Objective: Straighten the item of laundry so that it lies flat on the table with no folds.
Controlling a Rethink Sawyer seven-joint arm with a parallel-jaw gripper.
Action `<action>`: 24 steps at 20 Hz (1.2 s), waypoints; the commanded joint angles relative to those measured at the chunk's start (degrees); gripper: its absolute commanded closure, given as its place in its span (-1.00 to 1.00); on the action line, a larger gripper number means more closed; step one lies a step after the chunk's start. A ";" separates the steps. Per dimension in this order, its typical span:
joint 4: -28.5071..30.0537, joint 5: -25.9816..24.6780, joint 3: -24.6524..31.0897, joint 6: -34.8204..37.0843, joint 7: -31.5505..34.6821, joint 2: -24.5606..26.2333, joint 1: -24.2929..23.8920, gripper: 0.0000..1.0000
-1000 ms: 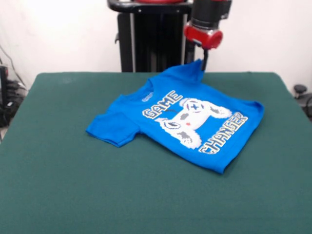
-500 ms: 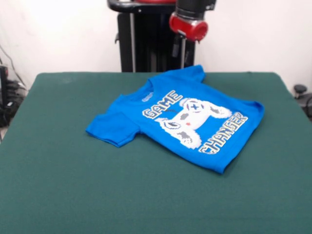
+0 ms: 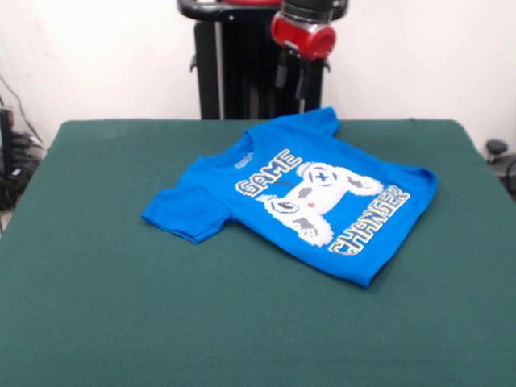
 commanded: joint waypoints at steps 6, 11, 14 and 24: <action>-6.10 0.23 0.94 12.36 2.55 -4.73 2.57 -1.00; -7.92 0.50 -0.84 13.19 2.54 -4.37 3.82 -1.00; -8.60 0.51 -1.42 13.06 2.98 -3.69 4.53 -1.00; -9.90 0.98 -4.46 13.19 4.13 -2.98 8.05 -1.00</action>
